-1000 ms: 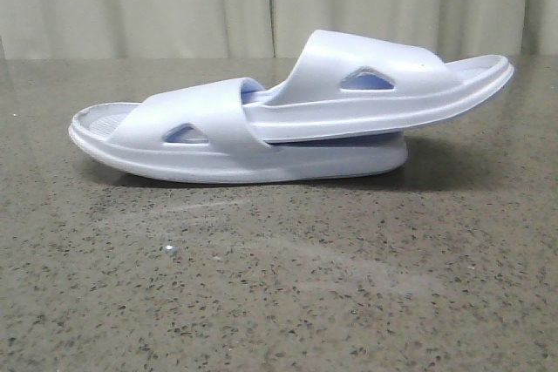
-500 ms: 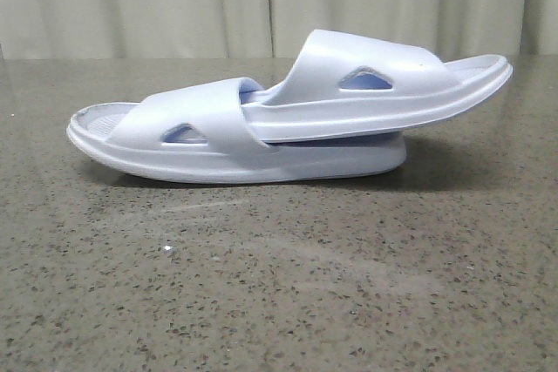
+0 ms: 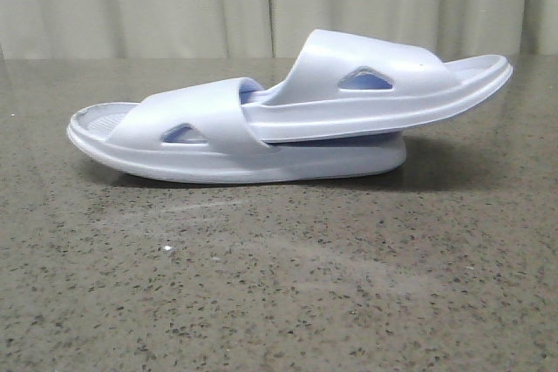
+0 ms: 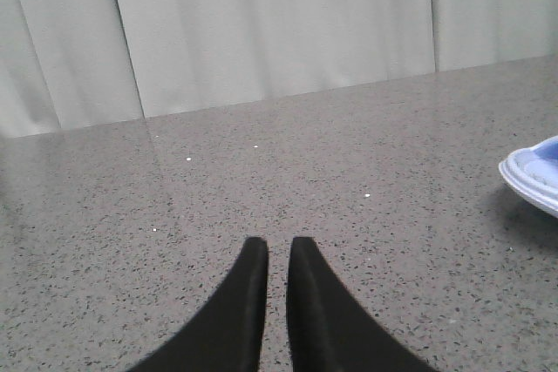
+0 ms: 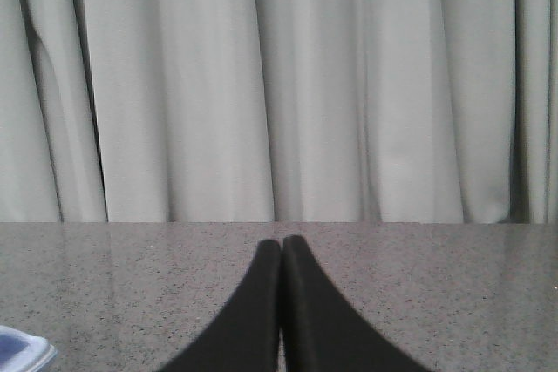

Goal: Insert blue slippers together front up

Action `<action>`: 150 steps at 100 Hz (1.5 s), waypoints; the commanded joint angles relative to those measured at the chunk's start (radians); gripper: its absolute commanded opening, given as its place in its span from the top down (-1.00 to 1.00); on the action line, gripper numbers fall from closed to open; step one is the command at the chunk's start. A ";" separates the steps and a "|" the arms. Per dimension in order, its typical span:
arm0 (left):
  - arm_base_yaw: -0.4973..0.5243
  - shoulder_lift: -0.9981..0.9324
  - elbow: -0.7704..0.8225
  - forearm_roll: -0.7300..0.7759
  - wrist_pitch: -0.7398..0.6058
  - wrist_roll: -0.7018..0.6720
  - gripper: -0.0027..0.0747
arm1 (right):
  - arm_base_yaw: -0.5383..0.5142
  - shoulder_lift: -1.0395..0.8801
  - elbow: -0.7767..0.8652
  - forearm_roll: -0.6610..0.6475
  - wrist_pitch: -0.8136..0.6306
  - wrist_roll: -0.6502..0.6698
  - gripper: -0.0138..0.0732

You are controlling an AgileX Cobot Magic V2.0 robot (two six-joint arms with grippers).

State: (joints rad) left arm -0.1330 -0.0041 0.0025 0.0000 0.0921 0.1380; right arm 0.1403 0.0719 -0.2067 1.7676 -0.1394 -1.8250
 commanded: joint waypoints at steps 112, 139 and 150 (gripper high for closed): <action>0.006 -0.029 0.008 -0.012 -0.081 -0.011 0.89 | -0.091 -0.077 0.218 -1.781 0.118 1.882 0.93; 0.006 -0.029 0.008 -0.012 -0.081 -0.011 0.89 | -0.105 -0.101 0.237 -1.781 0.109 1.880 0.93; 0.006 -0.029 0.008 -0.012 -0.081 -0.011 0.89 | -0.105 -0.101 0.237 -1.781 0.109 1.880 0.93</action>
State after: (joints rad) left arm -0.1315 -0.0041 0.0025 0.0000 0.0906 0.1362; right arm 0.0429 -0.0098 0.0095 0.0000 0.0589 0.0534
